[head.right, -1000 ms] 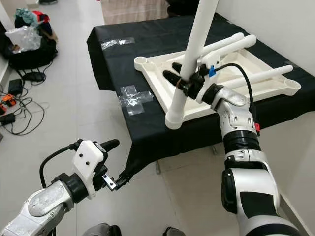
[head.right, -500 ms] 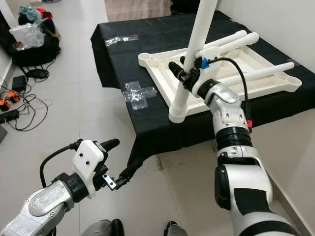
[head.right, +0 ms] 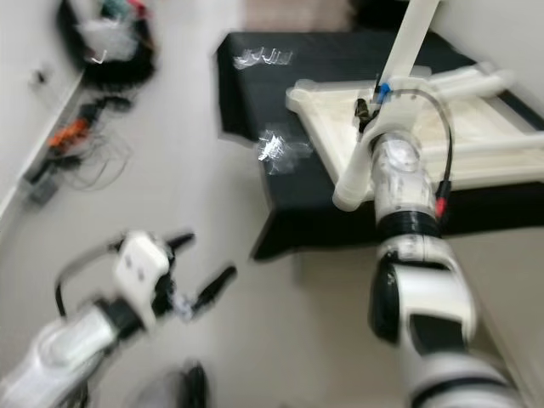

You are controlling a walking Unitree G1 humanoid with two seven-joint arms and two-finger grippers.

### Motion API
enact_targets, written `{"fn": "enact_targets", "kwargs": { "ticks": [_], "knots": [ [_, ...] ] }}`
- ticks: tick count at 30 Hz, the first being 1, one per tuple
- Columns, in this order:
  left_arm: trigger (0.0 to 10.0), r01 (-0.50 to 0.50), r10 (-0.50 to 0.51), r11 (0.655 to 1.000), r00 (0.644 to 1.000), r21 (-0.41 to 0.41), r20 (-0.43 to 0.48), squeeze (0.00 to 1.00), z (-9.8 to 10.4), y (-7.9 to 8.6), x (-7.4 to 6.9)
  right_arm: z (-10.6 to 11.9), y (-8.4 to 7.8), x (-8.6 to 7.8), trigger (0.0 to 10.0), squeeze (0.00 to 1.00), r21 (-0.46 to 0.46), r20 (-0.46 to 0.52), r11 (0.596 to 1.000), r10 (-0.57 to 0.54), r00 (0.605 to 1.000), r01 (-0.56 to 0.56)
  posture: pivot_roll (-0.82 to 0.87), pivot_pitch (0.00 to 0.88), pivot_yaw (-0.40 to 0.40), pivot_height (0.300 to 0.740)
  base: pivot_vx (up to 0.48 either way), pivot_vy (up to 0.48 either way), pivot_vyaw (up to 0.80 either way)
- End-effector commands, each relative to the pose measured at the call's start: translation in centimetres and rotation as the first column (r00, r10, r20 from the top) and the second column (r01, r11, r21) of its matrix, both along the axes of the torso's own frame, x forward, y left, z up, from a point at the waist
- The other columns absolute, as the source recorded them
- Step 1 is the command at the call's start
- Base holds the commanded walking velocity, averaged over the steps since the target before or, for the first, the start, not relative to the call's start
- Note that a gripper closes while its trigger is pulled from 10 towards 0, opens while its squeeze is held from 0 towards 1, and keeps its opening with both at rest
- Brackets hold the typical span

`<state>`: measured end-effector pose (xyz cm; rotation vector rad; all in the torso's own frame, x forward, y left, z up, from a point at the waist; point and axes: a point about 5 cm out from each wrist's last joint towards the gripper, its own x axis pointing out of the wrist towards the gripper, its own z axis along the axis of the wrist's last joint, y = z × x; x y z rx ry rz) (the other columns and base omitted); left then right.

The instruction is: Building children table

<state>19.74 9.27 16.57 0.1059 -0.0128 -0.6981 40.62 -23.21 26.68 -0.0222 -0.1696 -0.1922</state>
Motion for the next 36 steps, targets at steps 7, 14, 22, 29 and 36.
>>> {"fn": "enact_targets", "kwargs": {
  "ticks": [7,14,22,29,36],
  "knots": [
    [10.0,0.001,-0.001,1.000,1.000,0.004,0.017,0.00,0.3,0.0,0.2,-2.8,0.6,0.1,10.0,0.00,0.084,-0.102,0.976,-0.191,0.976,0.200,0.06,0.174,-0.013,0.740,0.000,0.000,0.00],
    [10.0,-0.001,0.001,1.000,1.000,0.002,0.017,0.00,0.3,0.0,0.2,-2.5,0.6,0.1,10.0,0.00,0.106,-0.093,0.958,-0.256,0.962,0.265,0.06,0.176,-0.014,0.740,0.000,0.000,0.00],
    [10.0,0.001,-0.001,1.000,1.000,0.002,0.021,0.00,0.4,-0.1,0.3,-0.2,1.2,-0.5,10.0,0.00,0.163,-0.016,0.858,-0.492,0.871,0.487,0.06,0.179,-0.014,0.740,0.000,0.000,0.00],
    [10.0,0.002,-0.002,1.000,1.000,0.001,0.021,0.00,0.4,-0.2,0.3,-0.4,1.9,-0.9,10.0,0.00,0.175,-0.067,0.738,-0.652,0.755,0.652,0.06,0.178,-0.017,0.740,0.000,0.000,0.00],
    [10.0,0.002,-0.002,1.000,1.000,0.001,0.021,0.00,0.4,-0.2,0.3,-0.7,2.1,-1.6,10.0,0.00,0.188,-0.067,0.593,-0.788,0.612,0.783,0.06,0.181,-0.019,0.740,0.000,0.000,0.00]
  ]
}}
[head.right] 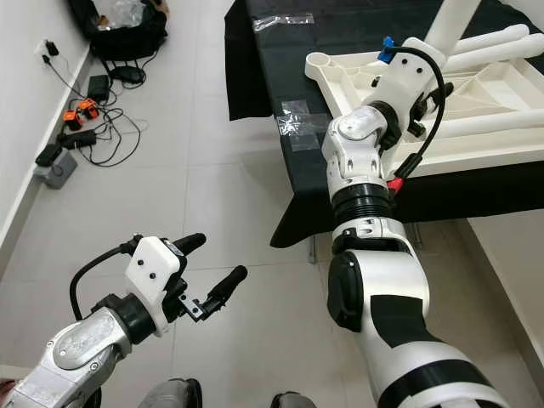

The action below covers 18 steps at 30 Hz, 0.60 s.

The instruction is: Building children table

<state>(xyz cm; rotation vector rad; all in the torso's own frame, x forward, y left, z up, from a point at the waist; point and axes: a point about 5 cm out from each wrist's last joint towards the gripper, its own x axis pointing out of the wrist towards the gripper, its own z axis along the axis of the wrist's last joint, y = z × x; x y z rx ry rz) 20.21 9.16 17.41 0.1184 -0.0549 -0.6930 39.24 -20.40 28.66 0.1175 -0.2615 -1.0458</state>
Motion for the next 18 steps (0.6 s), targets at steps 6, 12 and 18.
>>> {"fn": "enact_targets", "kwargs": {
  "ticks": [6,12,18],
  "knots": [
    [10.0,0.005,-0.005,1.000,1.000,0.005,-0.020,0.00,-0.4,-0.1,-0.2,-2.8,0.1,-0.2,10.0,0.00,0.079,-0.101,0.992,-0.087,0.991,0.095,0.06,0.184,-0.022,0.740,0.000,0.000,0.00],
    [10.0,0.004,-0.004,1.000,1.000,0.006,-0.018,0.00,-0.4,-0.1,-0.2,-2.6,1.2,0.1,10.0,0.00,0.115,-0.098,0.991,-0.061,0.993,0.073,0.06,0.184,-0.027,0.740,0.000,0.000,0.00],
    [10.0,0.006,-0.006,1.000,1.000,0.001,-0.019,0.00,-0.5,-0.3,-0.2,-2.0,2.0,0.5,10.0,0.00,0.113,-0.066,0.994,-0.002,0.998,0.010,0.06,0.183,-0.029,0.740,0.000,0.000,0.00]
  ]
}}
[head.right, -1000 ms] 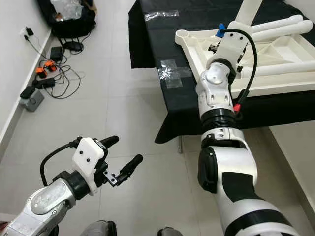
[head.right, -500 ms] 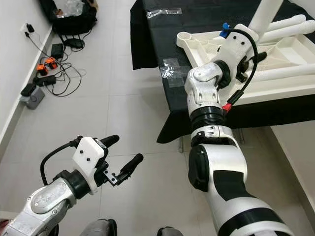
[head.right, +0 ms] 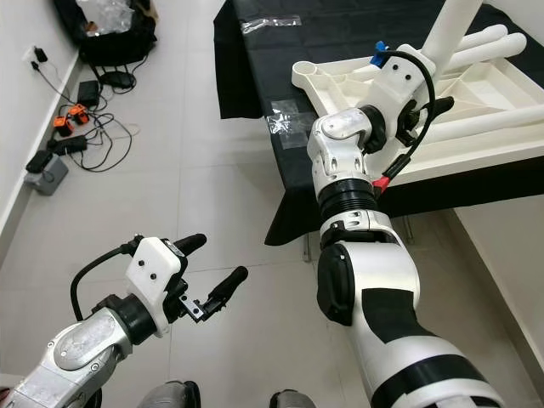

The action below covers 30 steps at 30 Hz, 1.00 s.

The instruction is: Building children table

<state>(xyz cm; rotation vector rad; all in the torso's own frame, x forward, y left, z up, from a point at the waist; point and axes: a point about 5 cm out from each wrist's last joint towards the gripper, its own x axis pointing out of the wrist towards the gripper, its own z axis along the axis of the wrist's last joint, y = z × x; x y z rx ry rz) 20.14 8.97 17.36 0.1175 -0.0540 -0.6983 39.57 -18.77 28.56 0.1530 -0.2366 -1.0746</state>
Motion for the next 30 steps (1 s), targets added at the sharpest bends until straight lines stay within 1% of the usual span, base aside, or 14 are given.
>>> {"fn": "enact_targets", "kwargs": {
  "ticks": [1,2,3,4,5,6,7,14,16,20,25,26,27,30],
  "knots": [
    [10.0,0.002,-0.002,1.000,1.000,0.001,-0.018,0.00,-0.4,-0.1,-0.1,-1.8,0.4,0.2,10.0,0.00,0.071,-0.051,0.997,0.033,0.998,-0.029,0.05,0.182,-0.029,0.740,0.000,0.000,0.00],
    [10.0,0.002,-0.002,1.000,1.000,0.001,-0.018,0.00,-0.4,-0.1,-0.1,-1.8,0.4,0.2,10.0,0.00,0.071,-0.051,0.997,0.033,0.998,-0.029,0.05,0.182,-0.029,0.740,0.000,0.000,0.00],
    [10.0,0.002,-0.002,1.000,1.000,0.002,-0.019,0.00,-0.4,-0.1,-0.1,-1.7,0.5,0.2,10.0,0.37,0.065,-0.044,0.997,0.035,0.998,-0.032,0.05,0.182,-0.029,0.740,0.000,0.000,0.00],
    [10.0,0.002,-0.002,1.000,1.000,0.002,-0.019,0.00,-0.4,-0.1,-0.1,-1.7,0.5,0.2,10.0,0.37,0.065,-0.044,0.997,0.035,0.998,-0.032,0.05,0.182,-0.029,0.740,0.000,0.000,0.00],
    [10.0,0.002,-0.002,1.000,1.000,0.001,-0.019,0.00,-0.5,-0.1,-0.1,-1.5,0.6,0.3,10.0,1.00,0.072,-0.027,0.996,0.060,0.998,-0.058,0.05,0.182,-0.029,0.740,0.000,0.000,0.00],
    [10.0,0.002,-0.002,1.000,1.000,0.000,-0.019,0.00,-0.5,-0.2,-0.1,-1.4,0.7,0.4,10.0,1.00,0.068,-0.022,0.996,0.064,0.998,-0.063,0.05,0.182,-0.029,0.740,0.000,0.000,0.00],
    [10.0,0.002,-0.002,1.000,1.000,0.000,-0.018,0.00,-0.4,-0.2,-0.1,-1.3,0.8,0.4,10.0,0.00,0.065,-0.019,0.996,0.067,0.998,-0.065,0.05,0.182,-0.029,0.740,0.000,0.000,0.00],
    [10.0,0.002,-0.002,1.000,1.000,-0.001,-0.019,0.00,-0.5,-0.2,-0.1,-0.4,1.2,0.5,10.0,0.00,0.043,0.018,0.994,0.100,0.995,-0.101,0.05,0.178,-0.030,0.740,0.000,0.000,0.00],
    [10.0,0.001,-0.001,1.000,1.000,-0.002,-0.018,0.00,-0.5,-0.2,-0.1,-0.1,1.5,0.6,10.0,0.00,0.037,0.039,0.991,0.128,0.991,-0.130,0.05,0.177,-0.030,0.740,0.000,0.000,0.00],
    [10.0,0.002,-0.002,1.000,1.000,-0.003,-0.017,0.00,-0.5,-0.2,0.0,0.3,1.9,0.7,10.0,0.00,0.012,0.049,0.986,0.168,0.985,-0.168,0.05,0.174,-0.031,0.740,0.000,0.000,0.00],
    [10.0,0.002,-0.002,1.000,1.000,-0.004,-0.014,0.00,-0.4,-0.3,0.0,0.3,2.2,0.7,10.0,0.00,-0.004,0.048,0.983,0.184,0.982,-0.184,0.05,0.174,-0.031,0.740,0.000,0.000,0.00],
    [10.0,0.002,-0.002,1.000,1.000,-0.005,-0.014,0.00,-0.4,-0.3,0.1,0.3,2.2,0.7,10.0,0.72,-0.005,0.047,0.983,0.184,0.982,-0.184,0.05,0.174,-0.031,0.740,0.000,0.000,0.00],
    [10.0,0.001,-0.001,1.000,1.000,-0.006,-0.013,0.00,-0.4,-0.2,0.1,0.2,2.3,0.7,10.0,1.00,-0.009,0.051,0.980,0.199,0.979,-0.198,0.05,0.171,-0.030,0.740,0.000,0.000,0.00],
    [10.0,0.000,0.000,1.000,1.000,-0.005,-0.013,0.00,-0.4,-0.2,0.1,0.1,2.3,0.7,10.0,1.00,-0.014,0.052,0.978,0.206,0.977,-0.206,0.05,0.171,-0.030,0.740,0.000,0.000,0.00]
  ]
}}
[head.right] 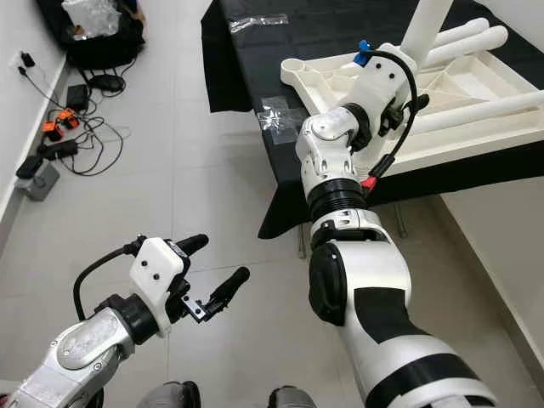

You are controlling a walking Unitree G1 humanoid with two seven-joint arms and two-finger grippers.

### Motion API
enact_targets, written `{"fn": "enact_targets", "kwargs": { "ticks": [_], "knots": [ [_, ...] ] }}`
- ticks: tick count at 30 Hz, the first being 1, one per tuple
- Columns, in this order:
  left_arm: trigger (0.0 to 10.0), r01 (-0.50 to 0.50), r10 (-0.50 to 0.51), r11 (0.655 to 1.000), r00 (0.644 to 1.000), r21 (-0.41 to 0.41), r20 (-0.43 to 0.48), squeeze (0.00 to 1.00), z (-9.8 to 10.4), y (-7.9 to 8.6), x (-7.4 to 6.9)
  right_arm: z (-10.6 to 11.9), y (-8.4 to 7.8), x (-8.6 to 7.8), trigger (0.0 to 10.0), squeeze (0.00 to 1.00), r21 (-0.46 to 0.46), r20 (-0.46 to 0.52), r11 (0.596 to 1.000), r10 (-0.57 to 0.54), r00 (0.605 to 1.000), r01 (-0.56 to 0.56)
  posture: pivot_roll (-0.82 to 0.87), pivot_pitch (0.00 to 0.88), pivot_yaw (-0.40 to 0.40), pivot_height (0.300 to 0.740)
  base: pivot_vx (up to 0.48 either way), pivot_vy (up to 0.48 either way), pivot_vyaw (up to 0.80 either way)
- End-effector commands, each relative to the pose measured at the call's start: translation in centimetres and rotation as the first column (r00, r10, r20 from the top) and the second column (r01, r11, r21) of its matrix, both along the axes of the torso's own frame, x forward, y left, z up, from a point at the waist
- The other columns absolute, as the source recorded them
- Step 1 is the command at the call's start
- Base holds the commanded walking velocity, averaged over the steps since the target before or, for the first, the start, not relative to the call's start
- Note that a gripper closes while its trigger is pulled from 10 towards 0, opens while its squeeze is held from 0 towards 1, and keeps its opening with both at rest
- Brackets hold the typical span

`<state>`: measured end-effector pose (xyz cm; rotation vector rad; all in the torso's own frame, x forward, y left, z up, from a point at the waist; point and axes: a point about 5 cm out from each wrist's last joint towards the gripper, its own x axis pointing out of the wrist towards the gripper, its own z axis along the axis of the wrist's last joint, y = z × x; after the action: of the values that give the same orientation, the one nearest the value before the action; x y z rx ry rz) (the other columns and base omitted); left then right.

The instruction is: Building children table

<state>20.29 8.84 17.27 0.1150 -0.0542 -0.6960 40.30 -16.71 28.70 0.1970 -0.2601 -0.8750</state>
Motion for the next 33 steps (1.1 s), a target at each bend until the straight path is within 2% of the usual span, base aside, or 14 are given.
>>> {"fn": "enact_targets", "kwargs": {
  "ticks": [1,6,12,13,23,33],
  "knots": [
    [10.0,0.002,-0.002,1.000,1.000,-0.002,-0.012,0.00,-0.3,-0.1,0.0,-0.2,0.2,-0.1,10.0,1.00,-0.010,0.007,1.000,0.016,1.000,-0.016,0.05,0.168,-0.031,0.740,0.000,0.000,0.00],
    [10.0,0.002,-0.002,1.000,1.000,-0.003,-0.014,0.00,-0.4,0.0,0.0,-0.4,0.1,-0.1,10.0,1.00,-0.026,0.008,0.999,0.031,0.999,-0.031,0.04,0.166,-0.027,0.740,0.000,0.000,0.00],
    [10.0,0.003,-0.003,1.000,1.000,-0.004,-0.013,0.00,-0.4,-0.1,0.1,-0.2,-0.2,-0.4,10.0,1.00,-0.053,0.018,0.998,-0.018,1.000,0.019,0.04,0.167,-0.028,0.740,0.000,0.000,0.00],
    [10.0,0.002,-0.002,1.000,1.000,-0.003,-0.013,0.00,-0.4,-0.1,0.1,-0.2,-0.3,-0.4,10.0,0.00,-0.060,0.022,0.998,-0.022,1.000,0.024,0.04,0.166,-0.028,0.740,0.000,0.000,0.00],
    [10.0,-0.001,0.001,1.000,1.000,-0.002,-0.012,0.00,-0.5,0.0,0.2,0.1,-0.1,-1.2,10.0,0.00,-0.122,0.057,0.993,0.007,0.998,0.000,0.04,0.160,-0.029,0.740,0.000,0.000,0.00],
    [10.0,-0.009,0.009,1.000,1.000,-0.005,-0.002,0.00,-0.5,0.0,0.7,-1.0,0.8,-2.2,10.0,0.00,-0.188,0.049,0.975,0.129,0.990,-0.117,0.03,0.151,-0.029,0.740,0.000,0.000,0.00]
  ]
}}
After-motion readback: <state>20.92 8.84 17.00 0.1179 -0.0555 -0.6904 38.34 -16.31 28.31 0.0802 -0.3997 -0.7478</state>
